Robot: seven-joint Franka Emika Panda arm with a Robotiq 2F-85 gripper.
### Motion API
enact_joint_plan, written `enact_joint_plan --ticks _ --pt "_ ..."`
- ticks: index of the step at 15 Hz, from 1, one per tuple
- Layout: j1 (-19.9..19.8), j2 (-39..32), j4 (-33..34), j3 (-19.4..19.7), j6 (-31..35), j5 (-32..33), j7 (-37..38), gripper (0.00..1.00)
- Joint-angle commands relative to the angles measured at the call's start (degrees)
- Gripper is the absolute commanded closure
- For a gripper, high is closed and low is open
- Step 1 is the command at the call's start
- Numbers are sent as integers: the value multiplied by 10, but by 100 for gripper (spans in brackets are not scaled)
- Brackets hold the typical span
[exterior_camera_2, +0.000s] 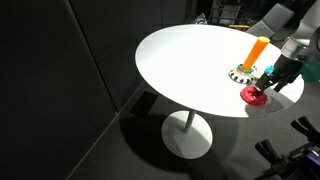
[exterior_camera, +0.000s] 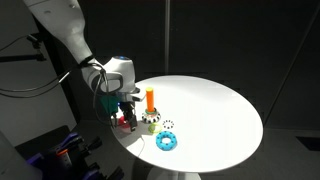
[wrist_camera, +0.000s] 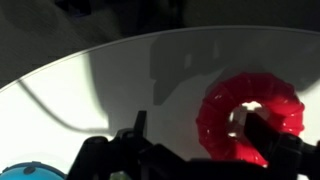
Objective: Put the red ring around the orange rod
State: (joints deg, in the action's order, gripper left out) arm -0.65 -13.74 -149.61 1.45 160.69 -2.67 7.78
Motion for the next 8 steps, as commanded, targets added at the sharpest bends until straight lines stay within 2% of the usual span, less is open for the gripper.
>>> enact_joint_plan --ticks 1,4,8 --pt "10 -12 11 14 5 15 12 18" --pt "13 -14 14 18 2 15 14 49" --pt "18 -10 15 22 -3 16 17 80"
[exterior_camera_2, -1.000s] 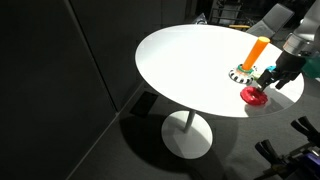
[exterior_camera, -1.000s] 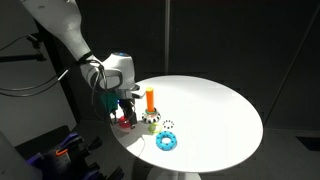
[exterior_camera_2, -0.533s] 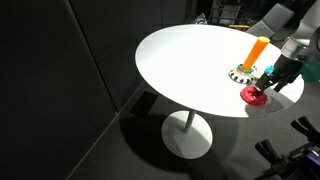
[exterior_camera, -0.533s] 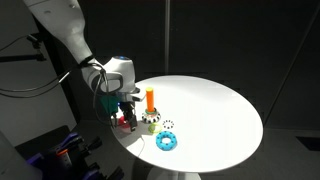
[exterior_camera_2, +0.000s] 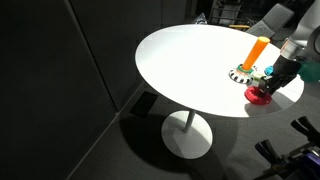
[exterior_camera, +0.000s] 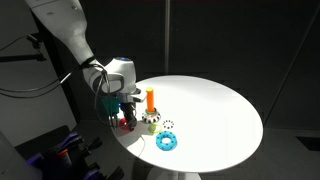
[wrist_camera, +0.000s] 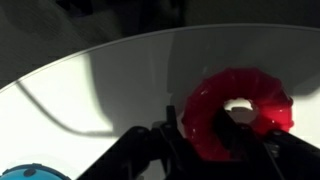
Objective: Put the red ring around the orange rod
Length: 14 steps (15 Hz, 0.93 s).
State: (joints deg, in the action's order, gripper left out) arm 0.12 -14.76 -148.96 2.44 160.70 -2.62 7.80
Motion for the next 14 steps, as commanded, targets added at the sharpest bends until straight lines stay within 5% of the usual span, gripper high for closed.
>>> enact_joint_plan --ticks 1,14 --pt "11 8 8 13 -7 17 18 89" --pt "2 113 32 17 -109 48 27 90"
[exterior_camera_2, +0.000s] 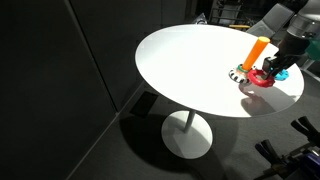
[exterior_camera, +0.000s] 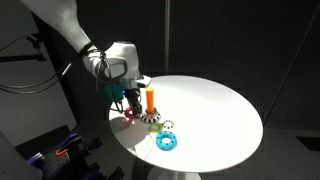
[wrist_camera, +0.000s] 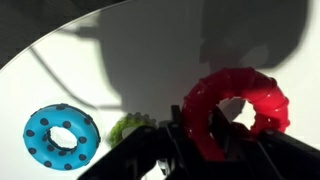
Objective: Put the red ring around the orange rod
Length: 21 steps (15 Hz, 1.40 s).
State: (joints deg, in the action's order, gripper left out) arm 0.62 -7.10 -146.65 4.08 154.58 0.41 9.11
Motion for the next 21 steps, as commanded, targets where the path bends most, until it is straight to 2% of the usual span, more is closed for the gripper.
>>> enact_joint_plan --ticks 1,9,21 --pt "-4 45 16 0 -65 20 13 90" --pt "-15 82 78 -5 -174 18 1 90" --pt "-18 79 194 -7 -275 6 -23 90"
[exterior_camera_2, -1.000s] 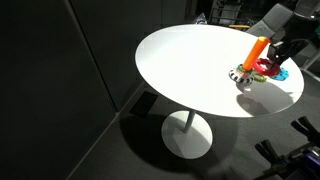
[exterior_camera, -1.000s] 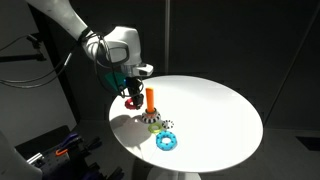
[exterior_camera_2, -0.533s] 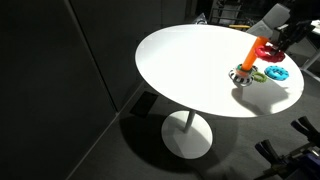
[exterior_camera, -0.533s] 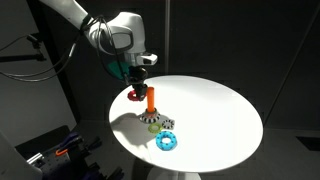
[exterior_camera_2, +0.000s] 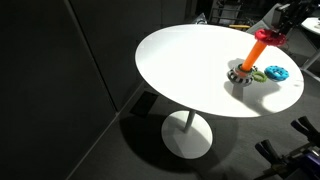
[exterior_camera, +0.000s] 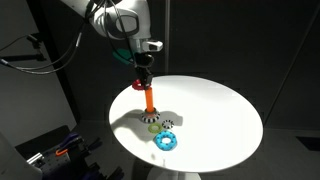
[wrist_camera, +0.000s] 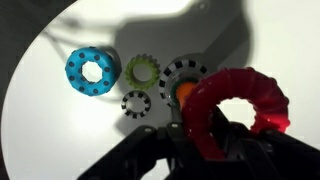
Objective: Put the red ring around the orange rod
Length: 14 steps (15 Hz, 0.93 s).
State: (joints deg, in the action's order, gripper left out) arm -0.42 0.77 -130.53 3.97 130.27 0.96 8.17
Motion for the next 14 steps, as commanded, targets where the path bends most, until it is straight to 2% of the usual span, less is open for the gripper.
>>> enact_joint_plan --ticks 1,14 --pt "-8 -3 42 -6 -35 1 -14 90" --pt "-14 -72 116 -1 -75 8 -18 90"
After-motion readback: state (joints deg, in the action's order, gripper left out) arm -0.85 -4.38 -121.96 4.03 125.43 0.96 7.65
